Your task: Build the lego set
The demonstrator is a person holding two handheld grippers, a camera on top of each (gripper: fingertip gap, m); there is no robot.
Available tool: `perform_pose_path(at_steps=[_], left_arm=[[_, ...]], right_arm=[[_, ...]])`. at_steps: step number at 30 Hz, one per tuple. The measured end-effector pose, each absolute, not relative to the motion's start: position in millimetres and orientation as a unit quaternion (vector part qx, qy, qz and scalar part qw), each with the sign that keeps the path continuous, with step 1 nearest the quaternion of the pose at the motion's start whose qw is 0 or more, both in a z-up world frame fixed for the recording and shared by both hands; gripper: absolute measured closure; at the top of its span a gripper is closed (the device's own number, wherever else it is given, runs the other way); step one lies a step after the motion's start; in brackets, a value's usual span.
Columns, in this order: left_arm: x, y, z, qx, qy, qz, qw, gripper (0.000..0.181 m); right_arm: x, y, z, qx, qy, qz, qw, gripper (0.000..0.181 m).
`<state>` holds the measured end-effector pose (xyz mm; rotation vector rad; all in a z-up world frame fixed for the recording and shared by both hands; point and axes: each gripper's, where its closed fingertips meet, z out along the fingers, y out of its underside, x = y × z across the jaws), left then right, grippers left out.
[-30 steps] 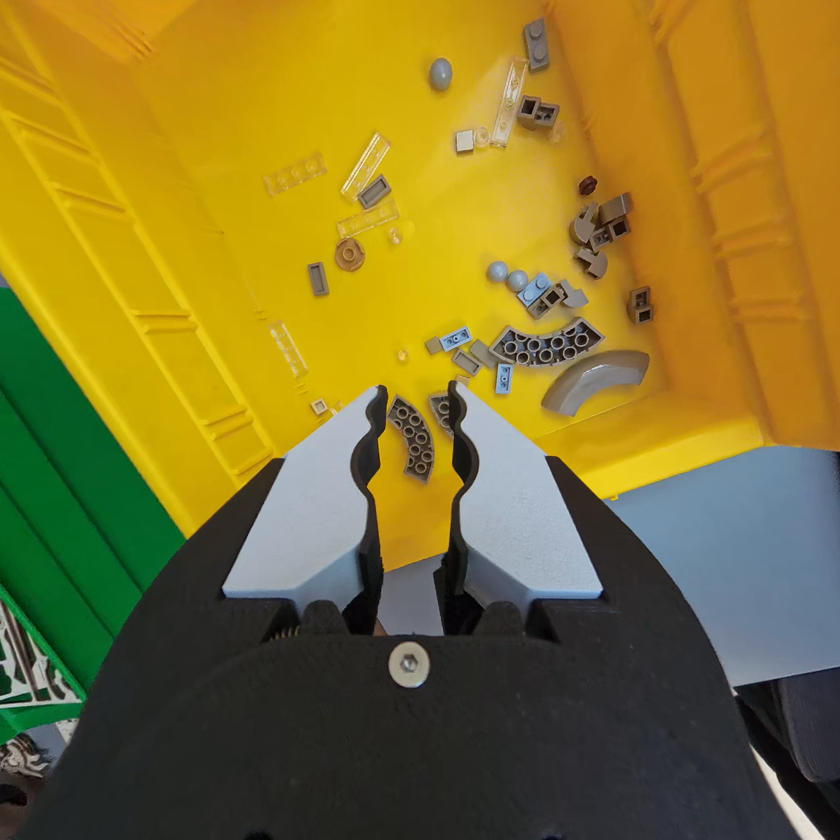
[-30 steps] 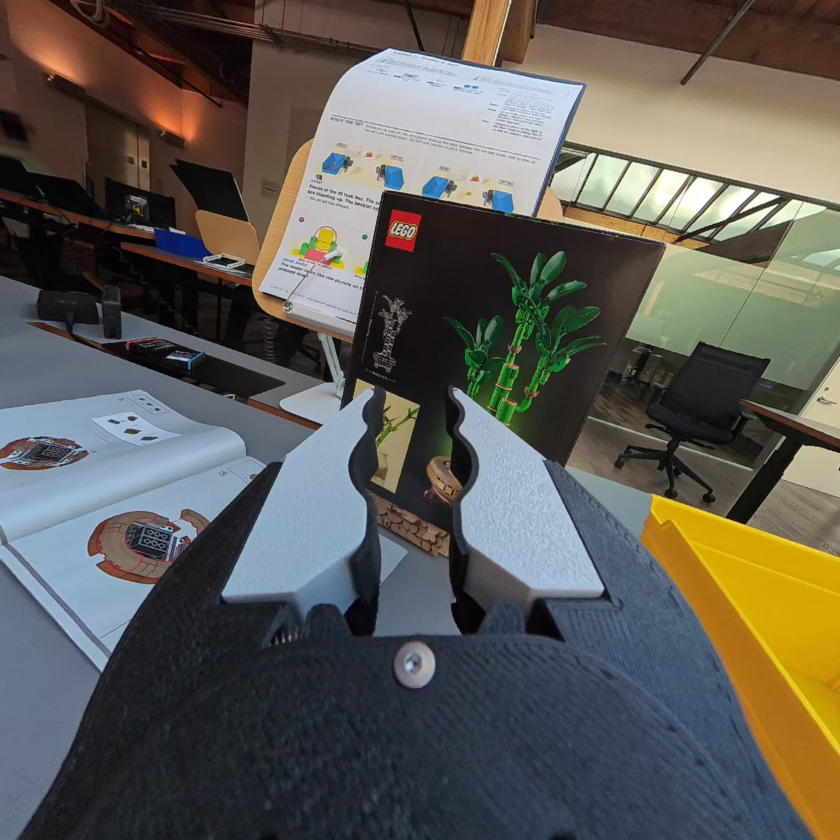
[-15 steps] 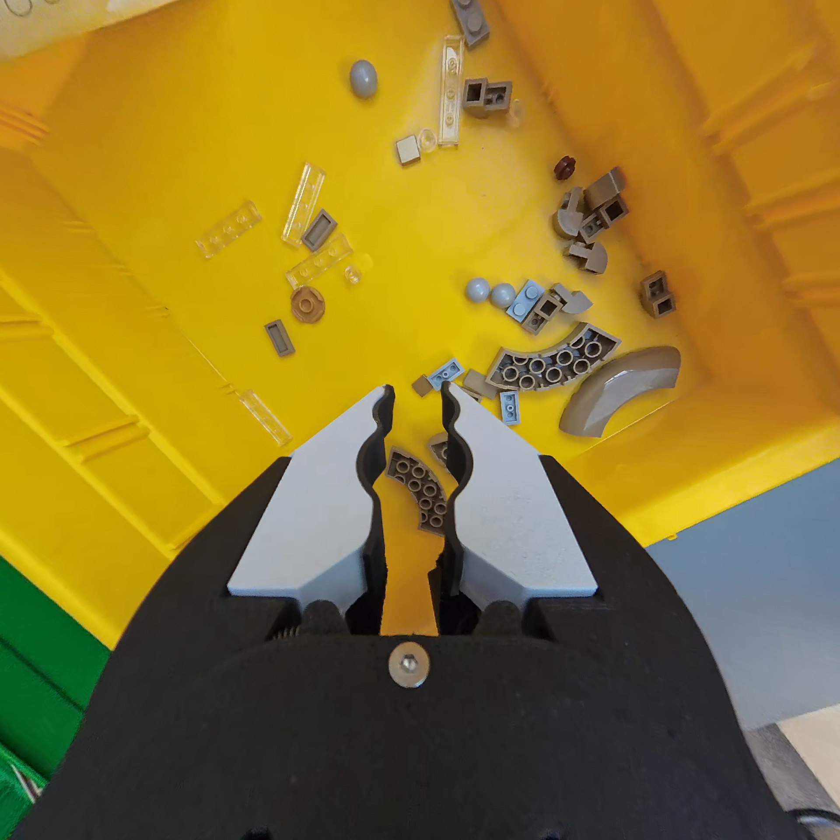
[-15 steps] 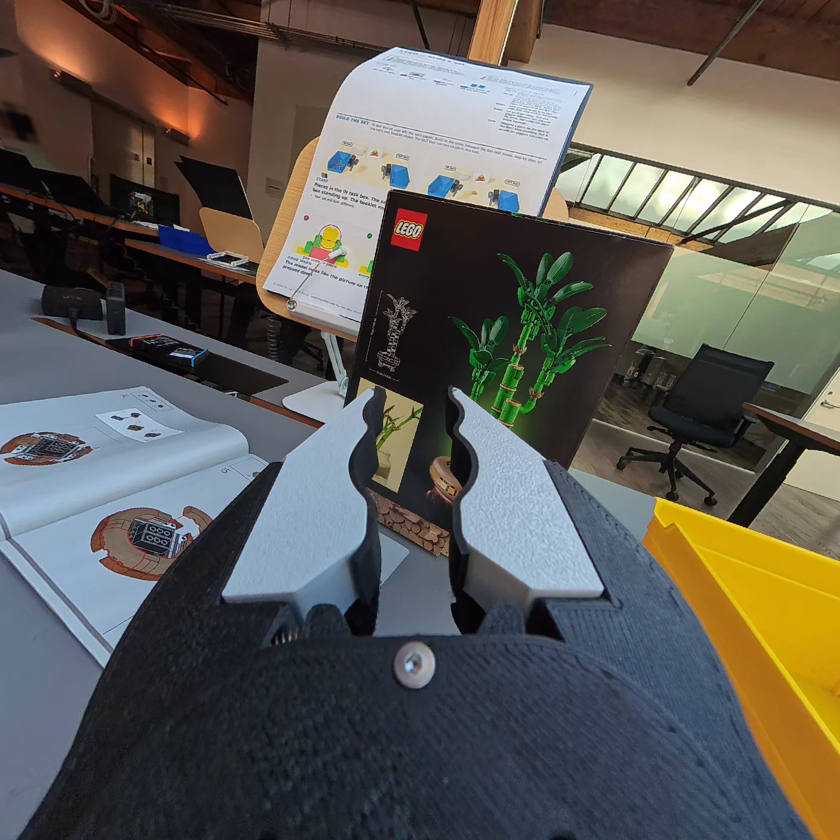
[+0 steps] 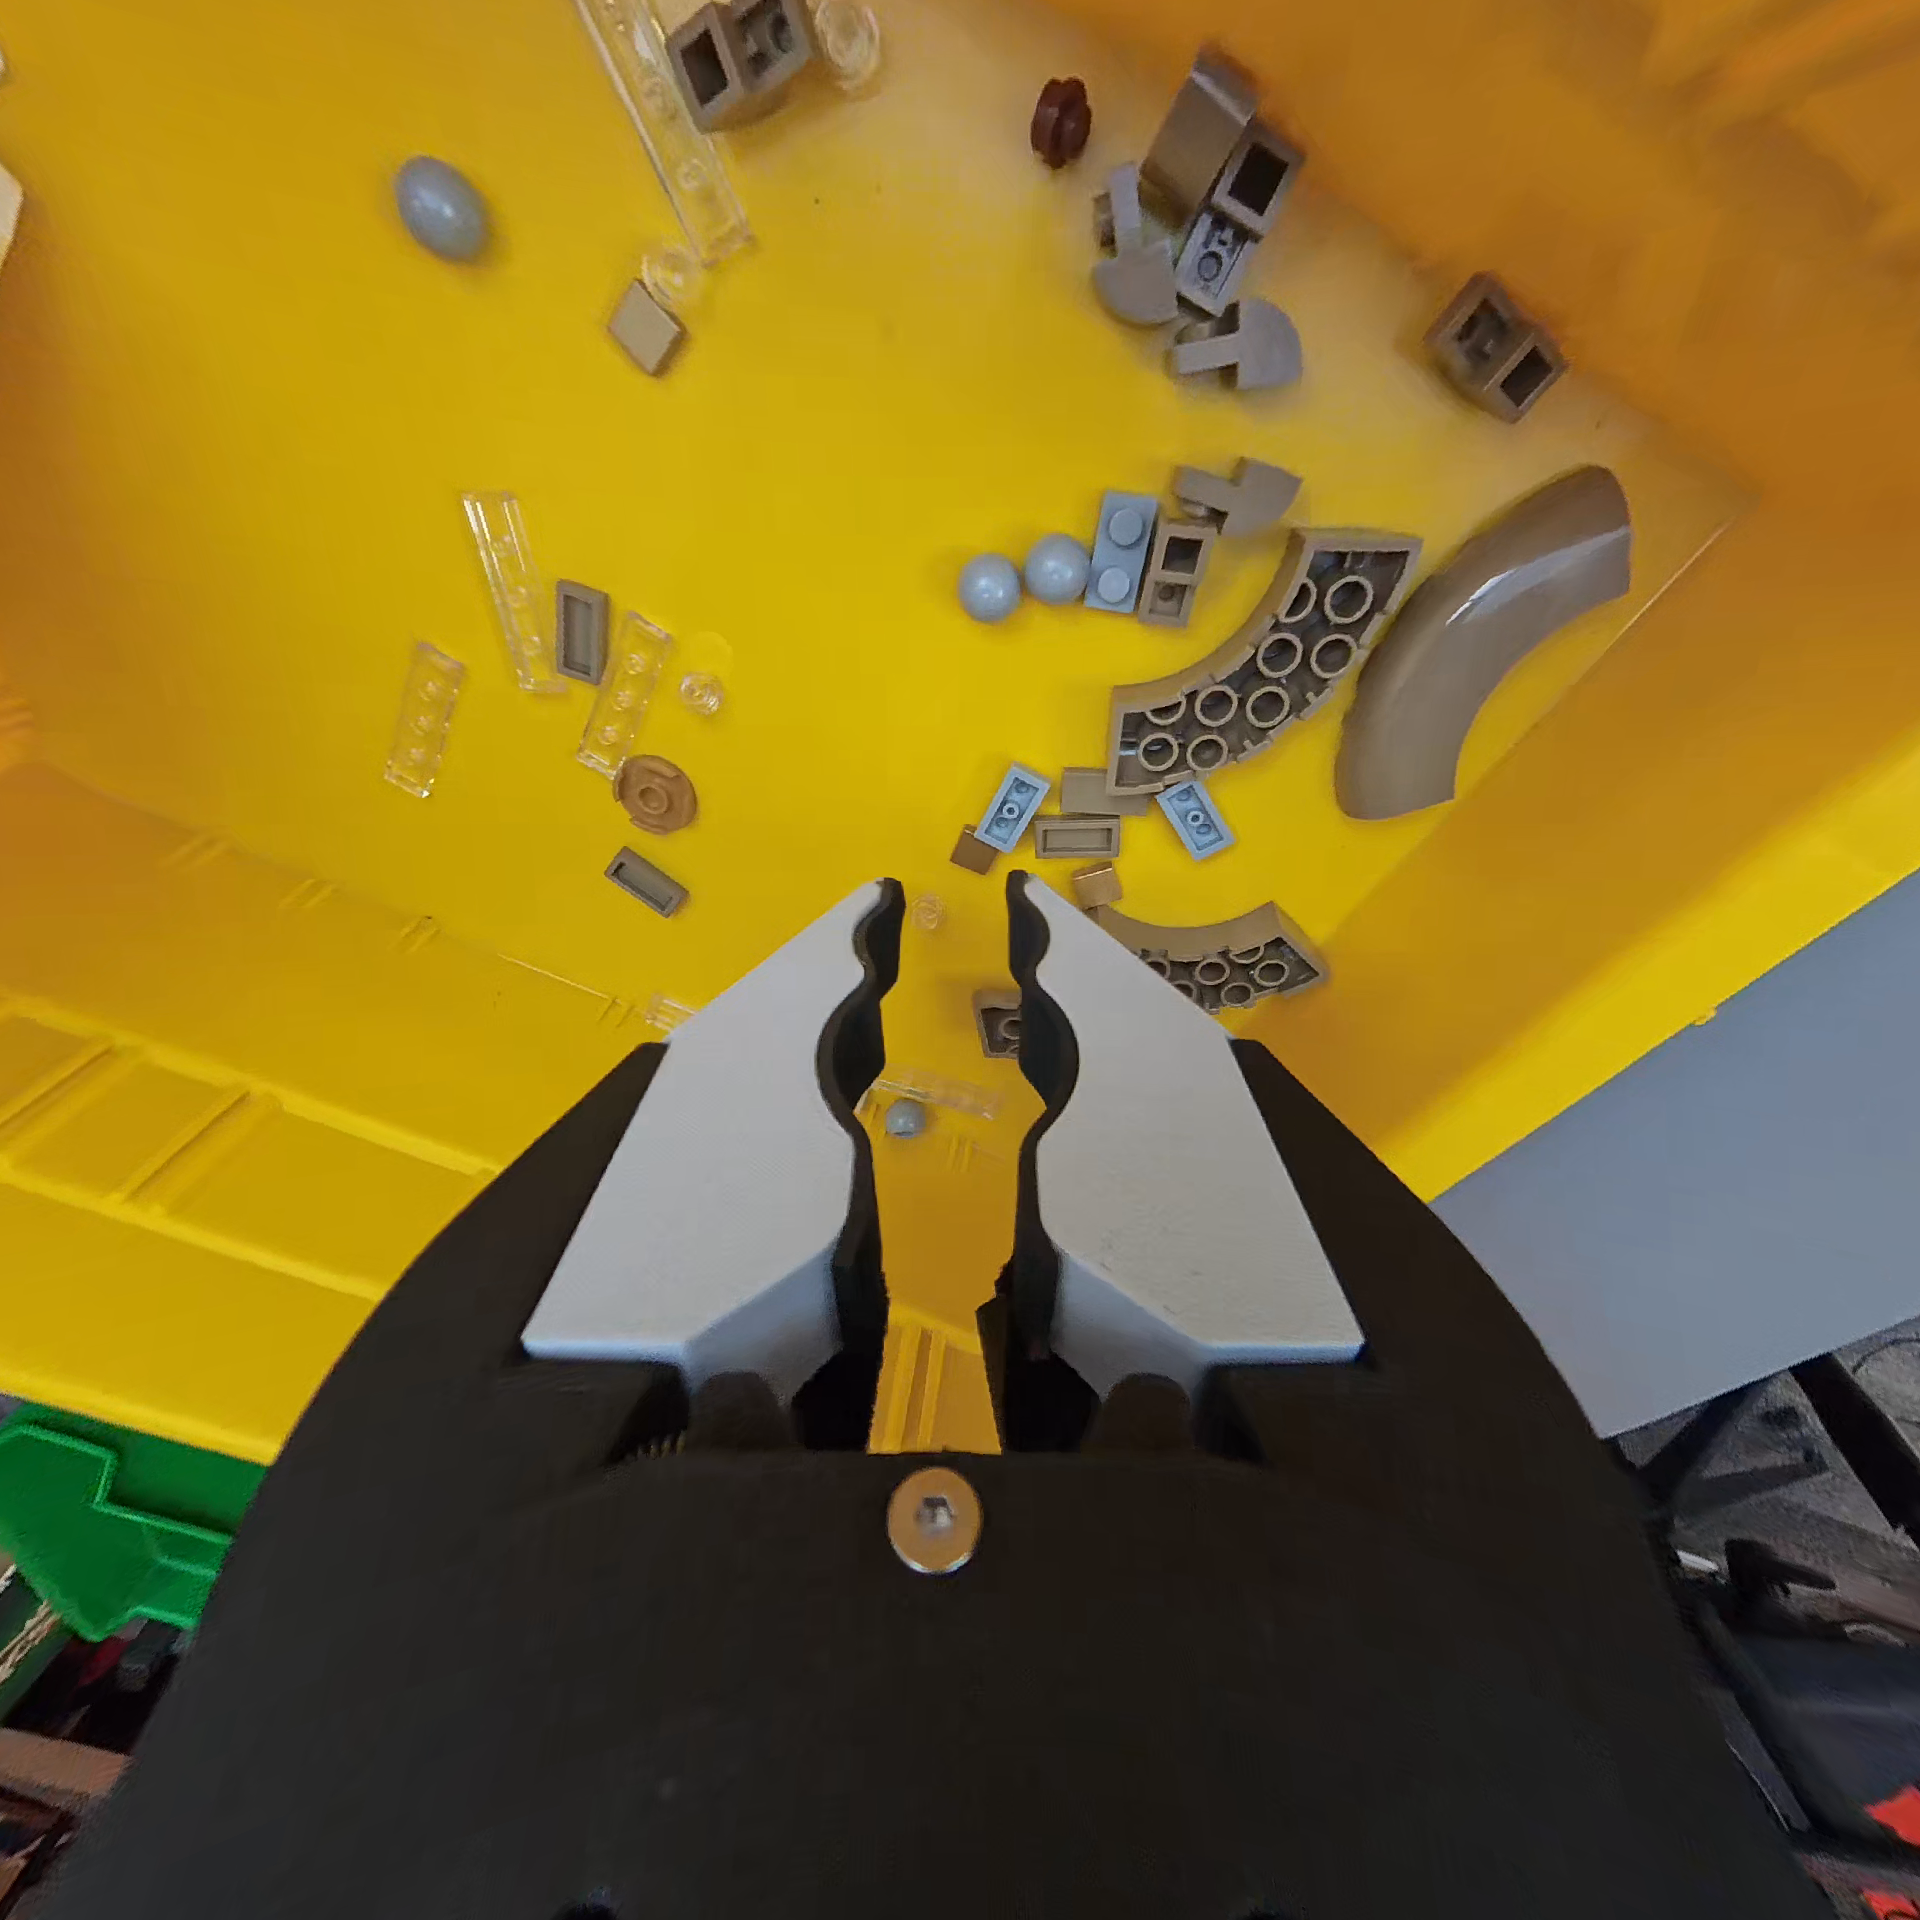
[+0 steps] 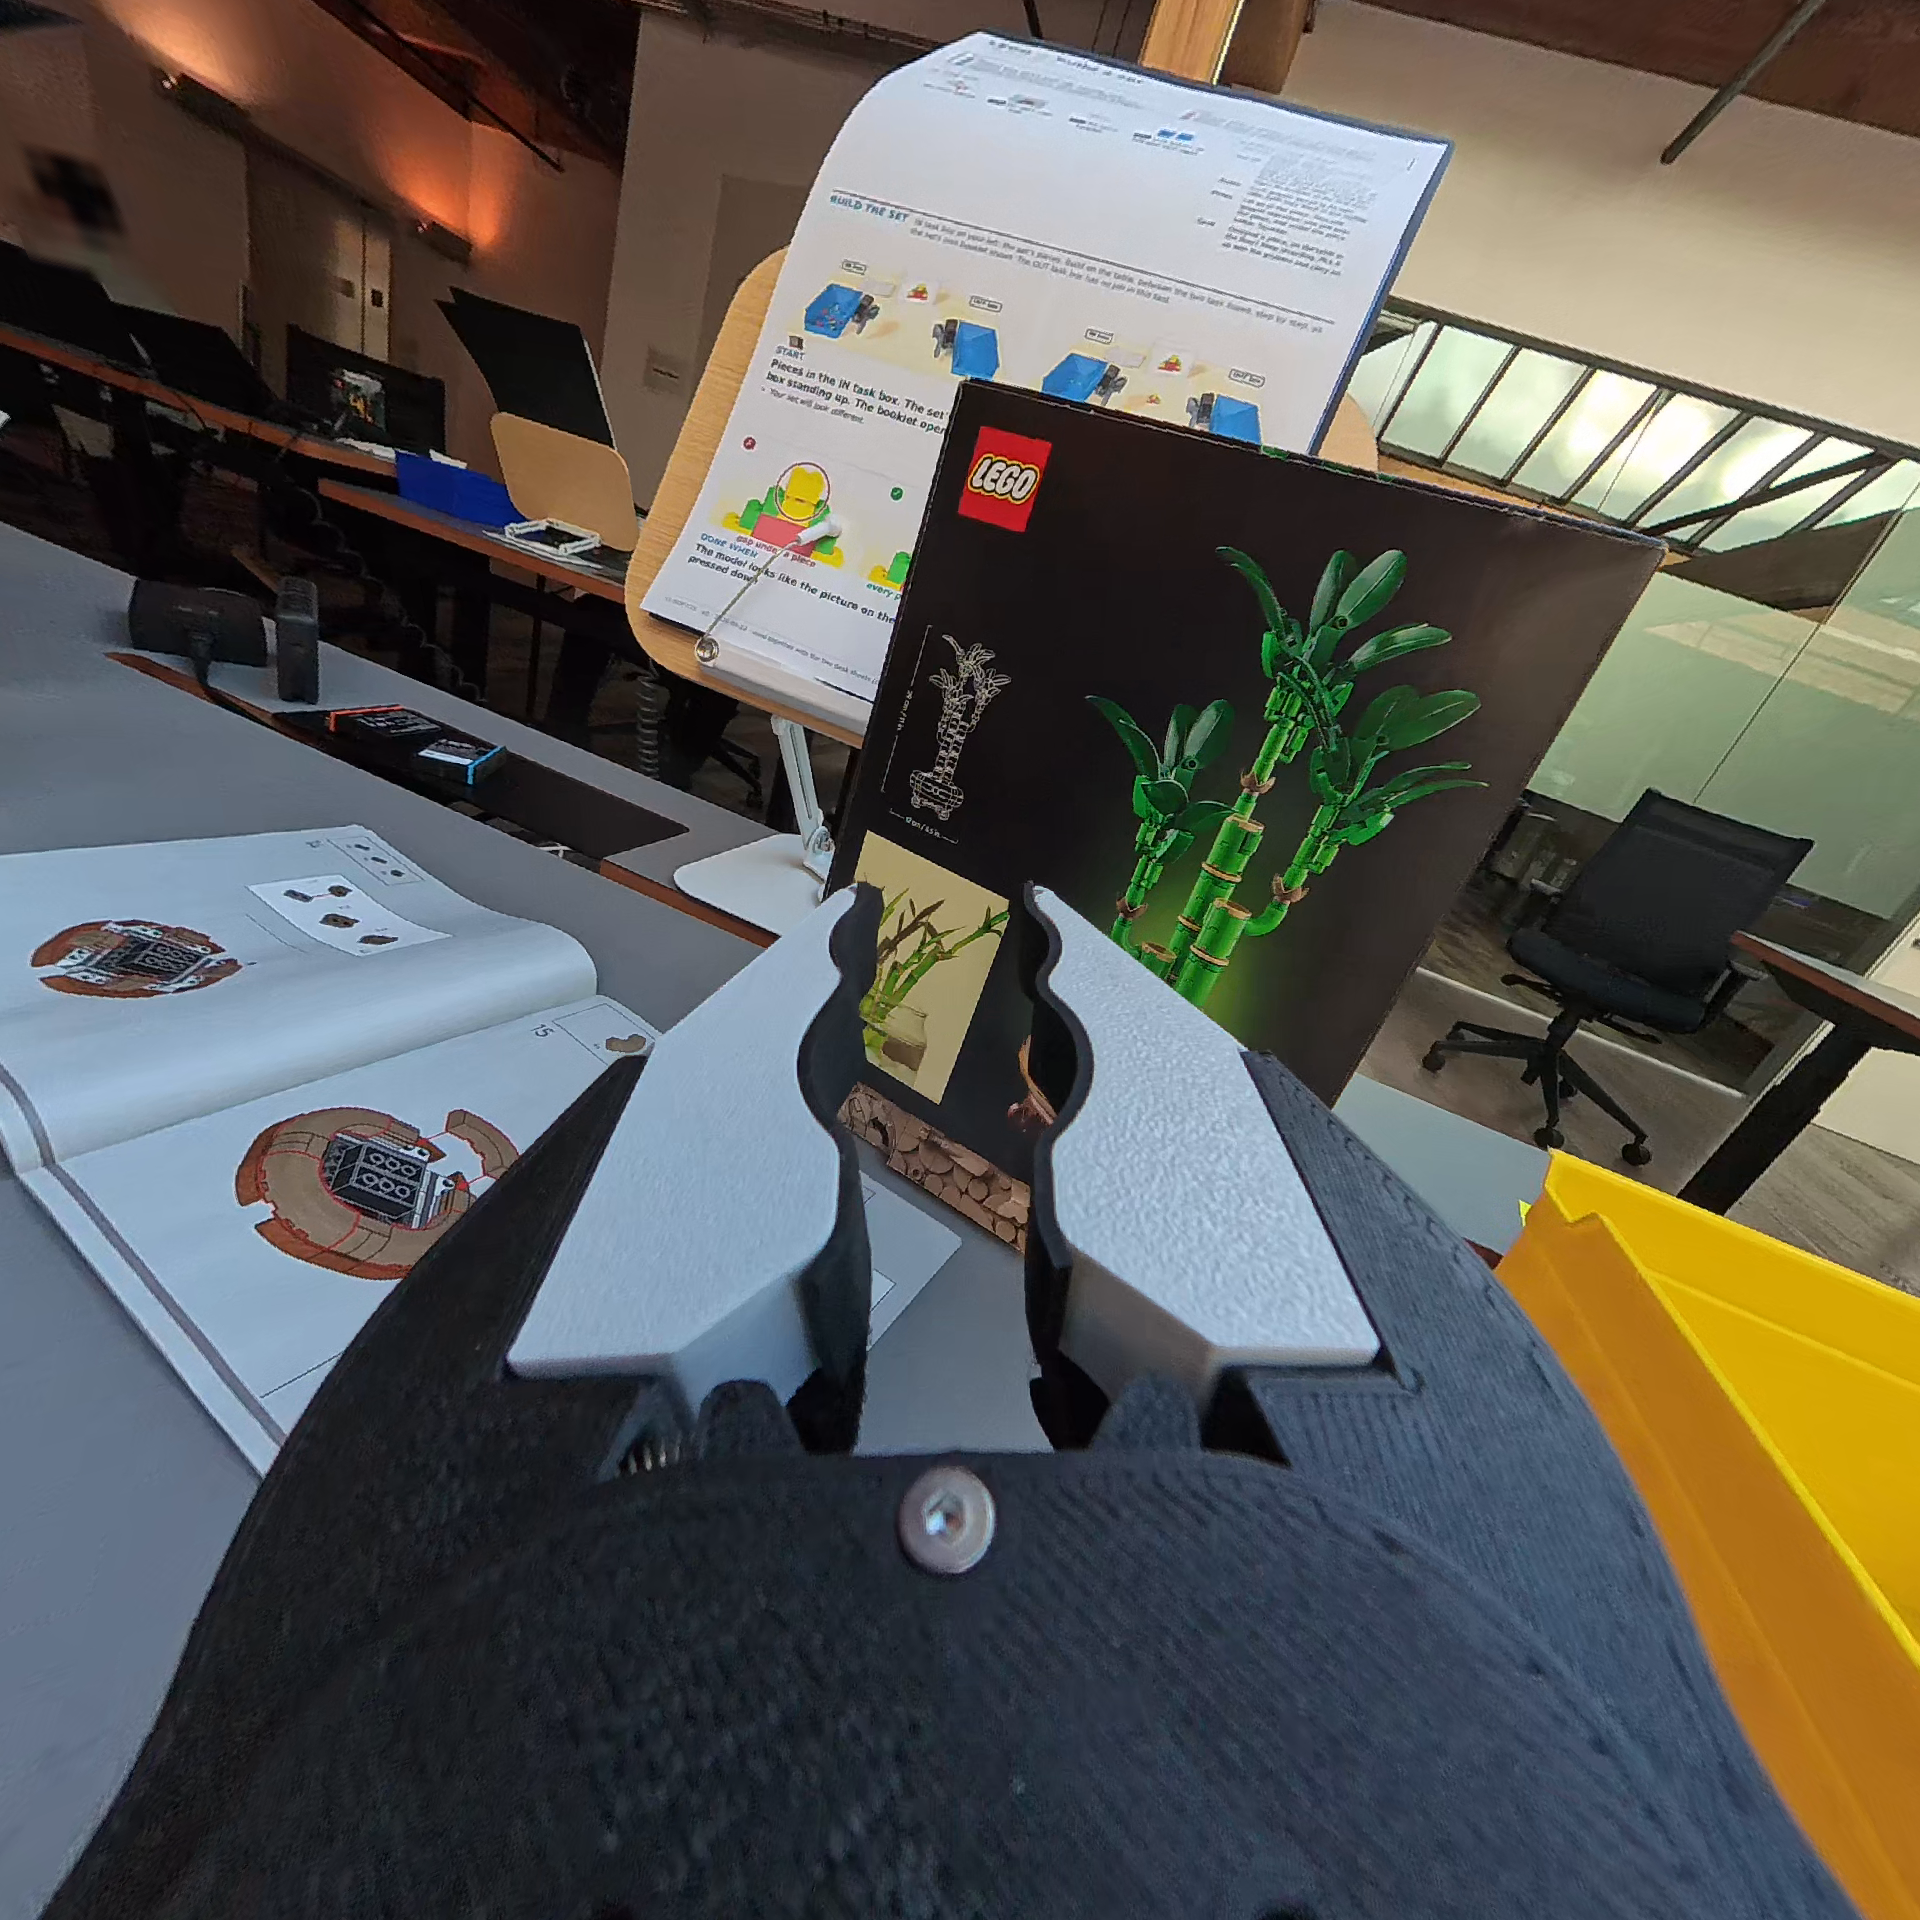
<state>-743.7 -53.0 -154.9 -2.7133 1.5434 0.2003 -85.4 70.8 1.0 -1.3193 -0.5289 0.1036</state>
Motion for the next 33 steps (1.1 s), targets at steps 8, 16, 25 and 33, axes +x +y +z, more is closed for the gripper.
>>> perform_pose_path(at_steps=[8,16,25,33], left_arm=[[-741.3,-52.5,-160.2,-0.857,0.514,0.039,-0.007,0.164],[-747.0,-53.5,-161.4,-0.856,0.515,0.04,-0.003,0.162],[-745.3,-51.6,-163.6,-0.856,0.516,0.033,0.007,0.162],[-742.7,-56.0,-164.6,-0.866,0.5,0.009,0.012,0.172]], right_arm=[[-91.8,72.8,-8.0,-0.612,-0.253,0.051,0.747,0.156],[-96.4,73.1,-12.0,-0.614,-0.267,0.045,0.741,0.157],[-96.9,73.6,-14.9,-0.617,-0.27,0.04,0.738,0.157],[-99.1,73.4,-15.9,-0.618,-0.276,0.041,0.735,0.157]])
